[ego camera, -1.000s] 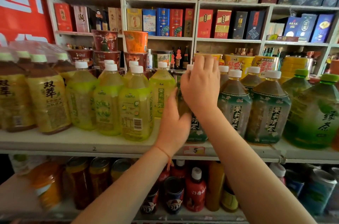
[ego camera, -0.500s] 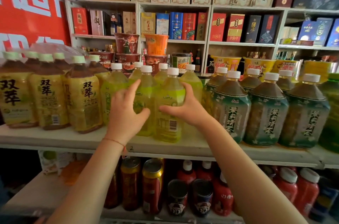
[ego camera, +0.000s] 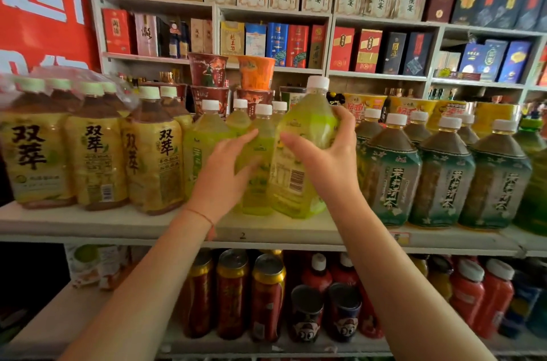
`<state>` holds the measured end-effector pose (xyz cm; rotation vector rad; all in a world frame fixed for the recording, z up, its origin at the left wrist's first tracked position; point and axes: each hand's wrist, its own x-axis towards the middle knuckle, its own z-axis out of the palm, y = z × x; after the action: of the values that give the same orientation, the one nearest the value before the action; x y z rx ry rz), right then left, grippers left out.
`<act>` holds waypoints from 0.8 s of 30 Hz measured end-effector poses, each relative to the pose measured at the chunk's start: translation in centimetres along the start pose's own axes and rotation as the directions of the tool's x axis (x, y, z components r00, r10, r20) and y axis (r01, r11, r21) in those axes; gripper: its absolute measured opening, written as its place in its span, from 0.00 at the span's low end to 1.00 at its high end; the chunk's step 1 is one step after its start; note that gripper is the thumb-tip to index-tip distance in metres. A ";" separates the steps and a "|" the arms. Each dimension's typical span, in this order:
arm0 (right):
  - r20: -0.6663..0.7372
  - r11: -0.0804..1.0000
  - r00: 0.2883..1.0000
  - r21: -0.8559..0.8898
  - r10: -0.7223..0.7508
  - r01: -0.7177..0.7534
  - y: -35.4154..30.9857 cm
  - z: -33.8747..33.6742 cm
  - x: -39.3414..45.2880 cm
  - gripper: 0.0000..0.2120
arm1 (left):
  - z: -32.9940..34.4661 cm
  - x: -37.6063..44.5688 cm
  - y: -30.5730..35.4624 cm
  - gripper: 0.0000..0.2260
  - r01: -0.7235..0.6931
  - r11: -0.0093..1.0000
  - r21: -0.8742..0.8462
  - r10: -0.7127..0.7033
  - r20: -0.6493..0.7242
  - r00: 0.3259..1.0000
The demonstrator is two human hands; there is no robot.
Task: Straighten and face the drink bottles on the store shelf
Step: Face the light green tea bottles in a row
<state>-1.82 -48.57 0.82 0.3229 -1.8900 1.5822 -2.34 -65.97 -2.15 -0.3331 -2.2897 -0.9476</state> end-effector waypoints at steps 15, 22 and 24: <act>0.138 0.950 0.978 -0.249 -0.158 0.189 -2.8 7.2 -2.3 0.48 | -2.6 -2.7 -2.0 0.35 0.039 0.802 -0.596 -0.100 -0.070 0.993; 0.130 0.936 0.960 -0.226 -0.246 0.271 -0.8 8.2 -2.7 0.45 | -4.2 -2.5 -5.0 0.44 0.026 0.828 -0.559 -0.062 -0.045 0.997; 0.125 0.915 0.947 -0.248 -0.295 0.318 -0.4 8.6 -2.8 0.44 | -4.2 -2.8 -5.5 0.44 0.023 0.847 -0.531 -0.057 -0.049 0.997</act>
<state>-2.15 -57.44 -1.12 0.5468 -1.9740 1.1086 -0.75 -72.83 -4.70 -0.4782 -1.9450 -1.5911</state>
